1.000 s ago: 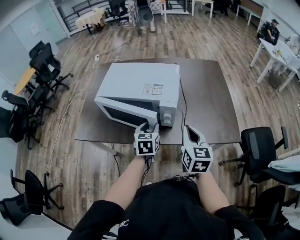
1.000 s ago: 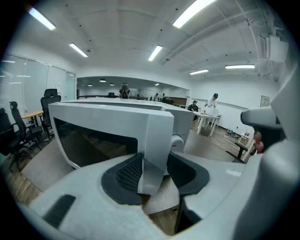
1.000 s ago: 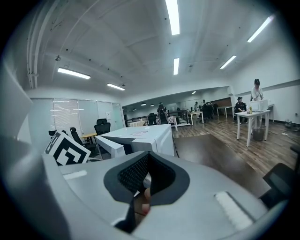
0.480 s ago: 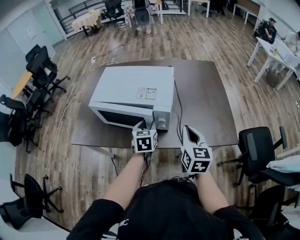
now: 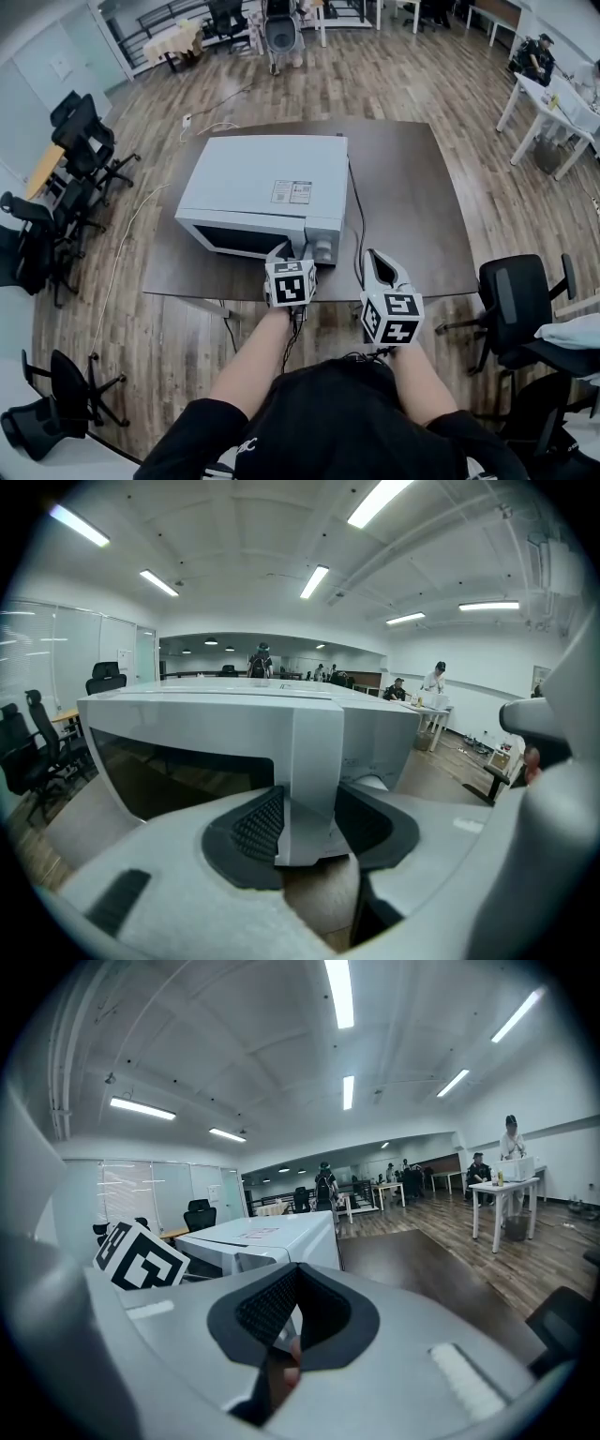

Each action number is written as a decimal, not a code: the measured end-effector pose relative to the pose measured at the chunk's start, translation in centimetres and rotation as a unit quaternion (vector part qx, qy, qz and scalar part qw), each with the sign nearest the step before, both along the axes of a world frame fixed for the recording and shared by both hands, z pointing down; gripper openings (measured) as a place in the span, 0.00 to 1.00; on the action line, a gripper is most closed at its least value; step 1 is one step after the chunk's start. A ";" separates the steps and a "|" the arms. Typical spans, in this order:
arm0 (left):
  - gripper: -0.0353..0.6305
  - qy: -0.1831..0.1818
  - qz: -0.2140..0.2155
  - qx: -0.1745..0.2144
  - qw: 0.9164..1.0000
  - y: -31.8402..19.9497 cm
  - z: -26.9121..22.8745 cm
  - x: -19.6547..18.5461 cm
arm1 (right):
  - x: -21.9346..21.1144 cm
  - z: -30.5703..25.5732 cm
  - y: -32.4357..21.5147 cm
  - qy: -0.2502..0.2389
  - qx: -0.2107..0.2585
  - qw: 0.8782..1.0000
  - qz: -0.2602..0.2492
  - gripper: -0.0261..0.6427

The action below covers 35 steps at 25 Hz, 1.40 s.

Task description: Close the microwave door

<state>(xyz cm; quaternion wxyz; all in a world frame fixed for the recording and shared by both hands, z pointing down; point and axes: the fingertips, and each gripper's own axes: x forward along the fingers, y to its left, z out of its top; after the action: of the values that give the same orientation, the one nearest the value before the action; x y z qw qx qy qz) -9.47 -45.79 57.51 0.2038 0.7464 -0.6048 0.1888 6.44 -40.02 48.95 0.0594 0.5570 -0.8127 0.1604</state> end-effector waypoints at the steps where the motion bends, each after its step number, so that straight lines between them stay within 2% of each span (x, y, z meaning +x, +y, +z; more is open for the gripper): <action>1: 0.33 0.000 0.001 0.001 1.000 -0.2 0.0 0.1 | 0.0 -0.1 -0.1 0.000 0.001 1.000 0.000 0.05; 8: 0.29 -0.002 0.020 0.001 1.000 -0.6 0.2 0.4 | -0.3 0.1 0.1 0.002 -0.003 1.000 -0.001 0.05; 12: 0.30 0.024 0.020 0.001 1.000 -0.5 -0.5 0.4 | -0.3 -0.3 0.3 0.007 0.000 1.000 0.000 0.05; 14: 0.31 0.025 0.021 0.017 0.999 -0.1 -1.5 0.1 | -0.3 -0.4 0.4 0.008 -0.002 1.000 0.000 0.05; 19: 0.31 -0.011 0.029 0.076 0.997 1.5 -4.6 -0.6 | -1.8 -0.6 0.6 0.011 -0.001 1.000 -0.013 0.05; 22: 0.29 -0.020 0.026 0.100 0.994 2.9 -6.2 -1.4 | -3.7 -0.9 0.9 0.015 0.004 0.999 -0.034 0.05; 31: 0.11 -0.027 -0.009 0.140 0.990 7.7 -9.9 -6.0 | -9.9 -1.8 2.3 0.019 0.016 0.995 -0.096 0.05; 35: 0.07 -0.020 -0.030 0.143 0.989 9.9 -10.1 -8.7 | -12.7 -1.8 3.1 0.017 0.018 0.992 -0.122 0.05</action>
<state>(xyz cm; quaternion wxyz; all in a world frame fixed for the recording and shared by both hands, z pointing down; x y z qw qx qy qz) -18.17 -35.86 47.42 0.0880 0.7453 -0.6518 0.1091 -6.23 -36.94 47.19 0.0824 0.4576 -0.8761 0.1273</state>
